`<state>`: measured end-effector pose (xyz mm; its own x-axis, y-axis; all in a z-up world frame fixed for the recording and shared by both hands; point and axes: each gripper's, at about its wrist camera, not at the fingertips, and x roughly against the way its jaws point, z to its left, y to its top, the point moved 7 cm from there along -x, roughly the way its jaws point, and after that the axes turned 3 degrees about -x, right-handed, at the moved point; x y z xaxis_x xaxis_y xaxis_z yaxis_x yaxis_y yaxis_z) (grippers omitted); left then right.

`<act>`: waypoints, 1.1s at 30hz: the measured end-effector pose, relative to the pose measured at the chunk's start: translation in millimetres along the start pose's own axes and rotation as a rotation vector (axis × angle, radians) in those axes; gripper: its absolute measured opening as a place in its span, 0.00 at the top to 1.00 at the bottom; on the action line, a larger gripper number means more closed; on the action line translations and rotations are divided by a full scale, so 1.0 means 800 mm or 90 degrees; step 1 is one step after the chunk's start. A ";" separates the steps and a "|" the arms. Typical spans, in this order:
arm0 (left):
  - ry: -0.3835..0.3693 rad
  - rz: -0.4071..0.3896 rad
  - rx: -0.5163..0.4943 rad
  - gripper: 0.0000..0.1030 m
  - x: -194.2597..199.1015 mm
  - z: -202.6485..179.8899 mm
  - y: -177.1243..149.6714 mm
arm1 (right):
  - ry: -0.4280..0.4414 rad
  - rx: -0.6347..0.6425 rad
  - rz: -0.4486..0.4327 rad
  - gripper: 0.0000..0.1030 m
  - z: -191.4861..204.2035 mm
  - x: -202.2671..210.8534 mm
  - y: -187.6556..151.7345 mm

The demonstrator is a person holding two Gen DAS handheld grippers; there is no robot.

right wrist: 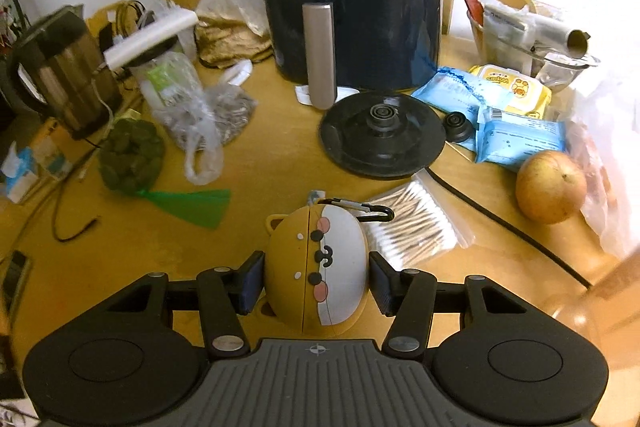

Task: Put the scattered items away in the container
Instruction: 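Lift the yellow dog case with the right gripper while the left gripper holds the ring, then carry the tape ring and yellow dog case in both grippers over the box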

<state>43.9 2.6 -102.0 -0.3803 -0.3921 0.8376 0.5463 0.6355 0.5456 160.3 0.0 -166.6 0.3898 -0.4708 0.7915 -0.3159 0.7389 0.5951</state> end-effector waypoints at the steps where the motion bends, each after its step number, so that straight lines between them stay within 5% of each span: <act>1: 0.000 0.001 0.002 0.11 0.000 0.000 0.000 | 0.003 -0.001 -0.002 0.45 0.000 0.008 -0.002; 12: -0.003 0.017 0.057 0.11 0.005 0.004 -0.005 | 0.051 -0.014 -0.021 0.45 0.009 0.094 -0.041; 25: -0.071 0.050 0.006 0.11 -0.009 -0.072 -0.035 | 0.064 -0.071 -0.012 0.45 0.002 0.142 -0.099; 33: -0.067 0.050 -0.038 0.11 -0.015 -0.105 -0.036 | 0.070 -0.106 -0.011 0.44 -0.012 0.165 -0.121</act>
<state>95.6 -67.1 -125.4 -0.4087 -0.2685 0.8723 0.6199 0.6198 0.4812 251.1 -129.1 -121.3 0.4890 -0.4346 0.7563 -0.1654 0.8051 0.5696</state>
